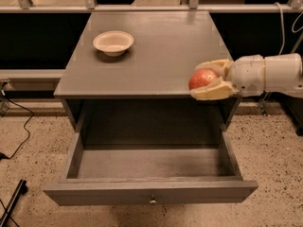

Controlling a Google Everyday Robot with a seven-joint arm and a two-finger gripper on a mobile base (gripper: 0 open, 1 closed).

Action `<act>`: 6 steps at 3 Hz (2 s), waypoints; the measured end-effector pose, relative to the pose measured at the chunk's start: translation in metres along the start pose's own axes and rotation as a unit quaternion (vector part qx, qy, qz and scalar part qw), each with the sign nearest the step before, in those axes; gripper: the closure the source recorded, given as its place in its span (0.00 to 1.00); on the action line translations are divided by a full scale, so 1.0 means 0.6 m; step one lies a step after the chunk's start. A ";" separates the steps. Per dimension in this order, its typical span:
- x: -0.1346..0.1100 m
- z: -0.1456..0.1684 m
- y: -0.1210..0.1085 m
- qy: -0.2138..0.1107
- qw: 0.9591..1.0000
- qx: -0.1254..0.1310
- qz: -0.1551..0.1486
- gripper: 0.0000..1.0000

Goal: Pick apple from top drawer and place on counter

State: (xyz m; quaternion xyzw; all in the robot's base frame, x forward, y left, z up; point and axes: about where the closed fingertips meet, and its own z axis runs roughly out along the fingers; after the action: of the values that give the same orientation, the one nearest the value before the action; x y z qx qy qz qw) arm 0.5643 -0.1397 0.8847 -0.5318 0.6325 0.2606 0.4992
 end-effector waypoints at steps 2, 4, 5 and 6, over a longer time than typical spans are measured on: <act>-0.039 0.061 -0.058 -0.009 0.997 0.033 0.063 1.00; -0.027 0.131 -0.081 0.008 0.995 0.052 0.087 1.00; -0.018 0.158 -0.085 0.016 0.995 0.049 0.088 1.00; -0.020 0.163 -0.082 0.015 0.995 0.046 0.087 0.74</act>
Offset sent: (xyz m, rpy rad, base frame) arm 0.0626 0.0400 0.0194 0.0867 0.1167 -0.1580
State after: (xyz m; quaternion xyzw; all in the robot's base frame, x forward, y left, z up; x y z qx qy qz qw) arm 0.6442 -0.0656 0.8699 -0.4552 0.6954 0.2659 0.4884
